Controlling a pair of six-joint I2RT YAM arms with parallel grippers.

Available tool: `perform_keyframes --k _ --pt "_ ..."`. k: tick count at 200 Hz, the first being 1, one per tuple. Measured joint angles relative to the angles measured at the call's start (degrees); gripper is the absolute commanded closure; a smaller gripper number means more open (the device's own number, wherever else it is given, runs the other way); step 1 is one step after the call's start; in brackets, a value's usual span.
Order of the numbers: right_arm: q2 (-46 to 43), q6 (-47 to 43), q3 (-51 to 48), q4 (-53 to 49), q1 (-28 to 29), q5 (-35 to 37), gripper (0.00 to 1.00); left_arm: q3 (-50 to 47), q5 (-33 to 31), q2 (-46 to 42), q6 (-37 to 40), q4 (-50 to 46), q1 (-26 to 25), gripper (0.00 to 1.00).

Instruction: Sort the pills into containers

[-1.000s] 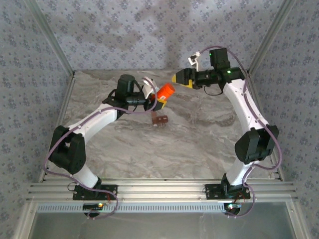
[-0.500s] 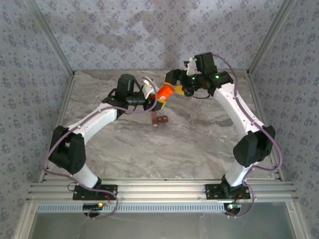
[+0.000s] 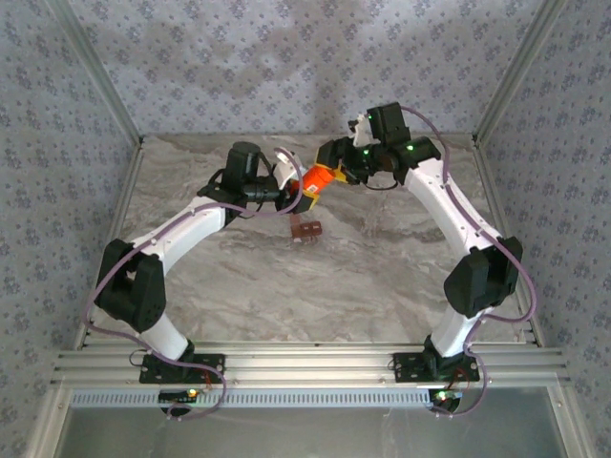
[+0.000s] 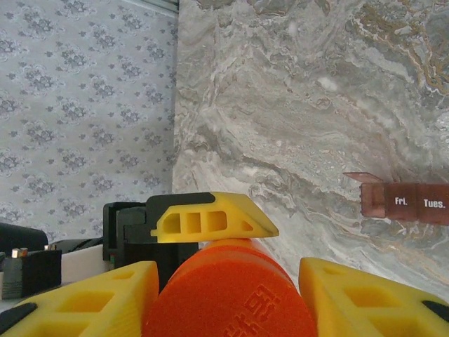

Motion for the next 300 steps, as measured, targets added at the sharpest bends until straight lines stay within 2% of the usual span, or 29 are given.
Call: perform_keyframes --k 30,54,69,100,129,186,237,300 --pt "-0.3 -0.5 -0.9 1.1 -0.6 -1.4 0.6 0.0 0.0 0.0 0.0 0.0 0.0 1.0" --pt "-0.3 -3.4 -1.0 2.5 -1.3 -3.9 0.6 0.5 0.0 0.0 0.0 0.0 0.0 1.0" --pt "0.0 -9.0 -0.7 3.1 -1.7 -6.6 0.57 0.9 0.2 0.0 -0.1 0.2 0.0 1.0" --pt "0.3 -28.0 -0.3 2.6 -2.5 -11.7 0.58 0.9 1.5 0.0 -0.1 0.4 0.0 1.0" --pt "0.5 -35.8 -0.8 4.2 -4.4 -18.0 0.59 0.9 2.3 0.0 -0.7 2.1 -0.1 1.0" --pt "0.6 -37.2 -2.6 9.2 -6.0 -23.7 0.61 0.9 2.4 0.0 -1.4 4.0 -0.2 1.0" --pt "0.6 -36.9 -3.2 10.4 -6.2 -24.6 0.66 0.9 2.4 0.0 -1.8 4.0 -0.2 1.0" --pt "0.8 -44.3 0.7 0.4 -6.2 -21.9 0.66 0.9 2.8 0.0 -1.6 3.5 -0.9 1.0"
